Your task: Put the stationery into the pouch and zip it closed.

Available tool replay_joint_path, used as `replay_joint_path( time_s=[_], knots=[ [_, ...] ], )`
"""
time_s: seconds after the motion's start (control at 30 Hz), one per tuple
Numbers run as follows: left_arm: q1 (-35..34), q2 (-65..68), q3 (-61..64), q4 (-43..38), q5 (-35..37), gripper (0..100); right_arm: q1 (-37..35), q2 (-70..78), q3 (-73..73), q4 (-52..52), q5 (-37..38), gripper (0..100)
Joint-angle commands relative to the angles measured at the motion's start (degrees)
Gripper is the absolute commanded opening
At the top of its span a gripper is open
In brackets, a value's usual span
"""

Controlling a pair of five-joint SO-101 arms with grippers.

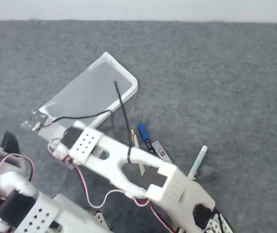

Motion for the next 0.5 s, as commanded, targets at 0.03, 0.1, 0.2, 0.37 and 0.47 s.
replay_joint_path(
  time_s=[0.03,0.1,0.2,0.37,0.47],
  knots=[
    [0.0,-0.44,-0.57,-0.18,0.53,38,3.38,-10.42,-3.43,6.64,0.0,0.6],
    [0.09,-0.44,-0.57,-0.26,0.53,38,4.44,-12.62,-3.43,9.19,0.09,0.6],
    [0.18,-0.44,-0.57,-0.26,0.53,38,6.02,-15.43,-3.34,12.97,3.25,0.6],
    [0.18,-0.44,-0.57,-0.26,0.53,38,8.92,-19.56,-3.25,18.95,4.4,0.6],
    [0.26,-0.44,-0.57,-0.26,0.53,38,10.51,-22.29,-3.25,22.29,4.4,0.6]
  ],
)
